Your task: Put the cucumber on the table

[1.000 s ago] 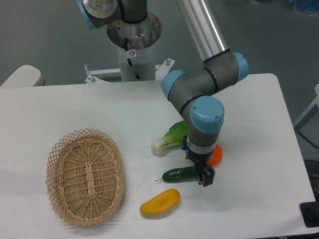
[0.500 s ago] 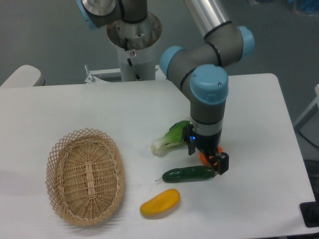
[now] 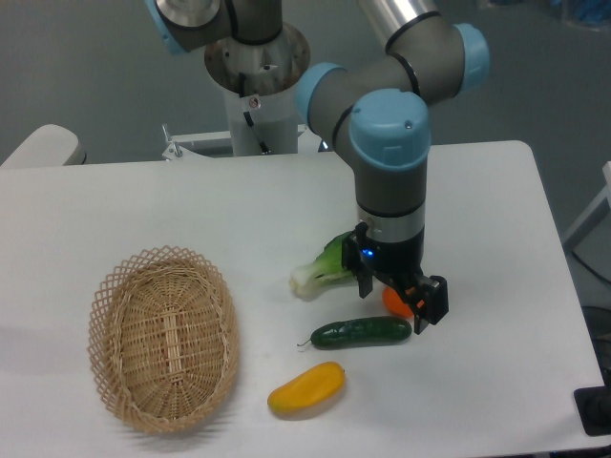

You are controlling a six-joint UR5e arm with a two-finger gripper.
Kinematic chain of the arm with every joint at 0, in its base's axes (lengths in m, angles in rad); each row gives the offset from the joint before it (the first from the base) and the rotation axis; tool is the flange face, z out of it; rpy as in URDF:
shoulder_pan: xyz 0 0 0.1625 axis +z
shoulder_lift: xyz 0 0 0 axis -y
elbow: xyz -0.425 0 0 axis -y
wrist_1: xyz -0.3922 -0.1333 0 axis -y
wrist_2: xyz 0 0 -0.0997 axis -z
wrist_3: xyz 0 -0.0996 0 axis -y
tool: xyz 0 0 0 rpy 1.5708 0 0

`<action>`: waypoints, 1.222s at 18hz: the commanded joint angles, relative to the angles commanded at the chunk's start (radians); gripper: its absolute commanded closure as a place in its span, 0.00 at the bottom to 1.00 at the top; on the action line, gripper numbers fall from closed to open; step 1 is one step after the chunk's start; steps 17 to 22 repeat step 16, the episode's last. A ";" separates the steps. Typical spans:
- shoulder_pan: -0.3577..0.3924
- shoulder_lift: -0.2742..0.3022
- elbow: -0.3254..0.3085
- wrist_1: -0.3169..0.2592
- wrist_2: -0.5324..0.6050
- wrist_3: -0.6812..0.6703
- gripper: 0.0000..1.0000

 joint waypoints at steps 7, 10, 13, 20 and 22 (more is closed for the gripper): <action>-0.045 0.034 0.026 -0.126 0.009 -0.020 0.00; -0.046 0.051 0.012 -0.134 0.008 -0.020 0.00; -0.048 0.051 0.012 -0.131 0.008 -0.017 0.00; -0.058 0.049 0.014 -0.126 0.008 -0.017 0.00; -0.058 0.049 0.014 -0.126 0.008 -0.017 0.00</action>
